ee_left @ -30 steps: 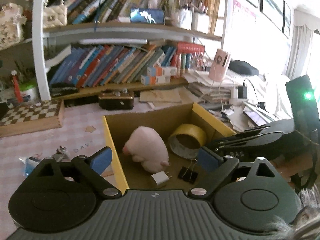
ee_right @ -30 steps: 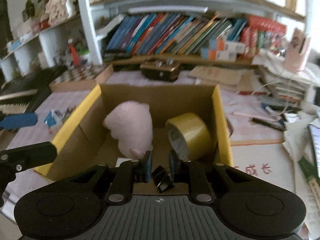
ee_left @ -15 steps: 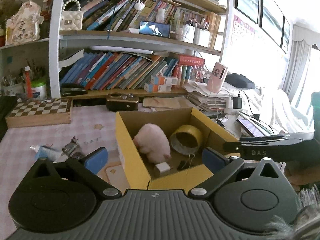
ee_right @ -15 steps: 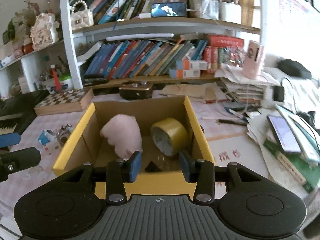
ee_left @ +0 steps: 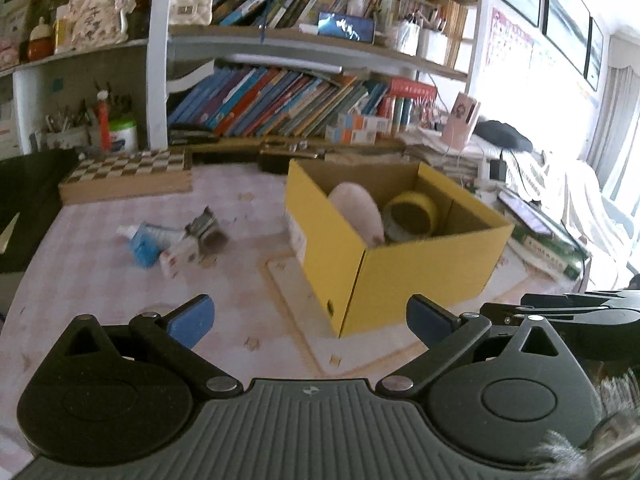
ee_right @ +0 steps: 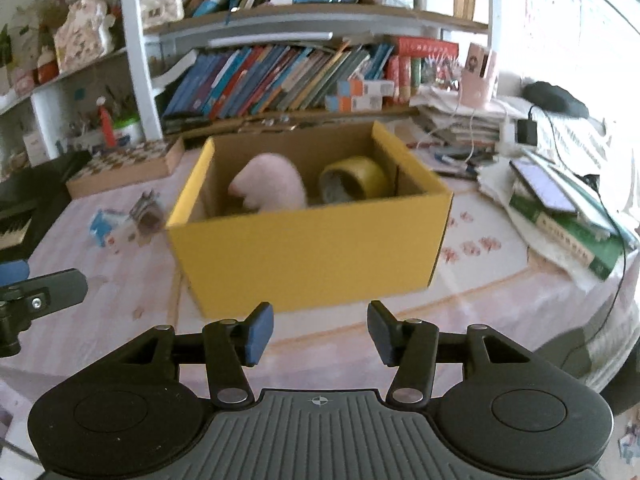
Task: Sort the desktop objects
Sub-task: 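Withdraw both open grippers up out of the yellow box, then move both open grippers back toward the remaining items on the table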
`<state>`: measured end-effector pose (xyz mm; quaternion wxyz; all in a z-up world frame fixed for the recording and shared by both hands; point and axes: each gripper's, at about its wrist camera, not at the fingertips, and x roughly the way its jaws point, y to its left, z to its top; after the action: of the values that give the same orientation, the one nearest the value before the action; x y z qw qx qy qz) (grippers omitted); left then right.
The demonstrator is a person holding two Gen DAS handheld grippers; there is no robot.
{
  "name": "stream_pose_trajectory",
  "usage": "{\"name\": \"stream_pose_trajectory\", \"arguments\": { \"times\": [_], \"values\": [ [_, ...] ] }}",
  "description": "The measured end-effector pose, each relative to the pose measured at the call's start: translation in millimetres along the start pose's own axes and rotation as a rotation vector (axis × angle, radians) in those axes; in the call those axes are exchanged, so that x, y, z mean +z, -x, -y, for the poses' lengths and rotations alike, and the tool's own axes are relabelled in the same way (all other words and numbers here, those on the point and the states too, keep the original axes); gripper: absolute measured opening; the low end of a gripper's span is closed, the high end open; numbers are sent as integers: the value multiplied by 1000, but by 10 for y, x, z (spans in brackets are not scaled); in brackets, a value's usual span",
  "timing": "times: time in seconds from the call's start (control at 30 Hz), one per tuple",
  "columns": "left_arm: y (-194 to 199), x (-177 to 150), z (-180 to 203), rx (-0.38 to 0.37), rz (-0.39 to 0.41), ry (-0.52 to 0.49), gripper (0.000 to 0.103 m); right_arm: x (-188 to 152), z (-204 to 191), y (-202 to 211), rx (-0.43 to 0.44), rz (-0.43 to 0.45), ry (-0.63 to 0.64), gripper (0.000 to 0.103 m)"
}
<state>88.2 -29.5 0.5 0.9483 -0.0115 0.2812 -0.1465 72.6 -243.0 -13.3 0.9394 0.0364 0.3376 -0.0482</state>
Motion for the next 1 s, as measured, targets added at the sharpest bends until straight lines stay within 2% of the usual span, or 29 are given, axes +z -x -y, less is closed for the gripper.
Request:
{"name": "stream_pose_trajectory", "arguments": {
  "times": [0.23, 0.57, 1.0],
  "values": [
    [200, -134, -170, 6, -21, -12, 103, -250, -306, 141, 35, -38, -2, 56],
    [474, -295, -351, 26, -27, -24, 103, -417, -692, 317, 75, -31, 40, 66],
    [725, -437, -628, 57, -37, -1, 103, -547, -1087, 434, 120, -30, 81, 68]
  ]
}}
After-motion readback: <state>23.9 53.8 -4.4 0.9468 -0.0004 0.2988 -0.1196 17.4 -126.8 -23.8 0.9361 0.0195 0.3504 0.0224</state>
